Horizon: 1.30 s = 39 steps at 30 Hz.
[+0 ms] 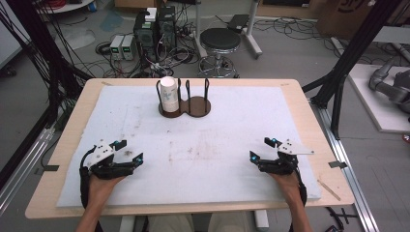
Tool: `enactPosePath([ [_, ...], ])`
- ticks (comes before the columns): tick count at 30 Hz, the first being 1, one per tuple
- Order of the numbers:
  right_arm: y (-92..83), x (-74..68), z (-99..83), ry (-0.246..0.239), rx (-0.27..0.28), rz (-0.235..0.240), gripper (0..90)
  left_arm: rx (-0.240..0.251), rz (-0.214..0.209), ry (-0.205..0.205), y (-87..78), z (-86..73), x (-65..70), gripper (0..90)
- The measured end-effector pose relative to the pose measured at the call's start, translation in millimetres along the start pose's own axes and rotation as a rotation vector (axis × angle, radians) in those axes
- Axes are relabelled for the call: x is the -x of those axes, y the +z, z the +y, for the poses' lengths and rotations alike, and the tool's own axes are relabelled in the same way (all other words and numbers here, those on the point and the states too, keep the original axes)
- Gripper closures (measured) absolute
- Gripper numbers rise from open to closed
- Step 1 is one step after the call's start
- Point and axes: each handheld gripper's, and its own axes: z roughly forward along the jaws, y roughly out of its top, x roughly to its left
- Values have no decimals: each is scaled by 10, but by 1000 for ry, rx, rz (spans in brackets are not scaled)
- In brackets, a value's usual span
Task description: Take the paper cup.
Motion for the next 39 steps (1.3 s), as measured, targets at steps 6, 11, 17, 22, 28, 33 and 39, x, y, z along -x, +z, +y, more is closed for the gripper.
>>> enactPosePath([
  [6,-1,3,1,0,-1,7,162,-2,-7,-12,2,1,-15,165],
  [11,1,6,1,4,-1,9,162,-12,-8,-10,12,6,-11,165],
  [17,3,13,2,5,-3,12,162,-24,-15,-18,25,13,-24,160],
  [22,2,14,2,4,-4,14,162,-38,-19,-34,28,35,-46,160],
  [28,9,21,5,10,-8,19,162,-18,-26,-17,8,280,-132,160],
  [33,12,21,7,14,-14,22,162,-3,-23,10,10,604,-233,160],
  [39,11,24,7,16,-16,24,162,8,-35,40,88,934,-353,160],
])
